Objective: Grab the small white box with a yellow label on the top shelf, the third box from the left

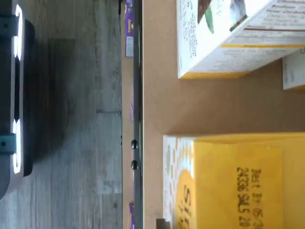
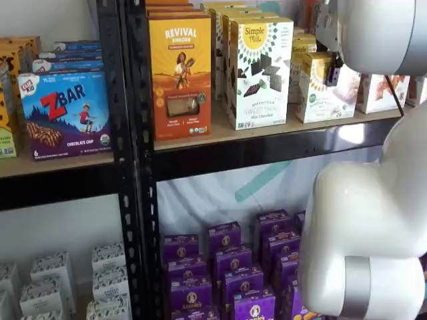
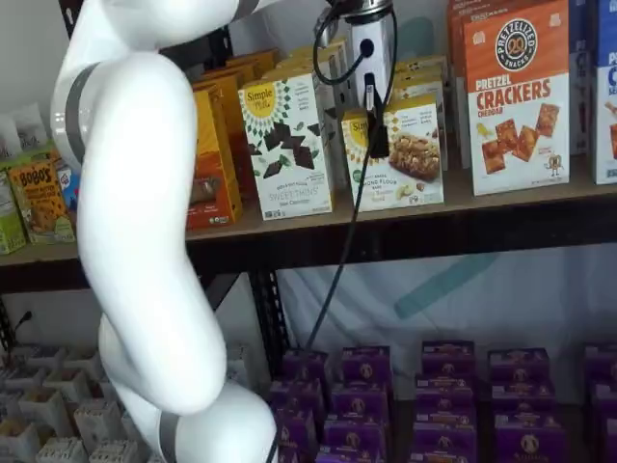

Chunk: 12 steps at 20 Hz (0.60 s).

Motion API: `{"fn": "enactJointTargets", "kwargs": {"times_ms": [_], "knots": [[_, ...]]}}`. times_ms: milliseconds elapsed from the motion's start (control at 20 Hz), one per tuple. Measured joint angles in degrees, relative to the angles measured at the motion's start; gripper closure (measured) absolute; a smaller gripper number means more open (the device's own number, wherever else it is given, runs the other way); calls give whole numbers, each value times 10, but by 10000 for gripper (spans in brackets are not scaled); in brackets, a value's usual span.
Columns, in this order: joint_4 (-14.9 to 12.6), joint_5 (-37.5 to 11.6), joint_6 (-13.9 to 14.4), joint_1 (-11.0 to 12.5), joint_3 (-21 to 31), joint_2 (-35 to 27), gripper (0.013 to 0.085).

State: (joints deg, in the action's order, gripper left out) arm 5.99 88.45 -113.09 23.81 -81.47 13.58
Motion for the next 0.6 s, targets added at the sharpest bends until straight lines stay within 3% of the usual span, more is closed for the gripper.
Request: {"fn": "enactJointTargets", "kwargs": {"times_ms": [50,150,600], "knots": [[0,0,0,0,0,0,490],[2,2,-1,1,-1,0,570],[3,11,-2,3,2,9,570]]}}
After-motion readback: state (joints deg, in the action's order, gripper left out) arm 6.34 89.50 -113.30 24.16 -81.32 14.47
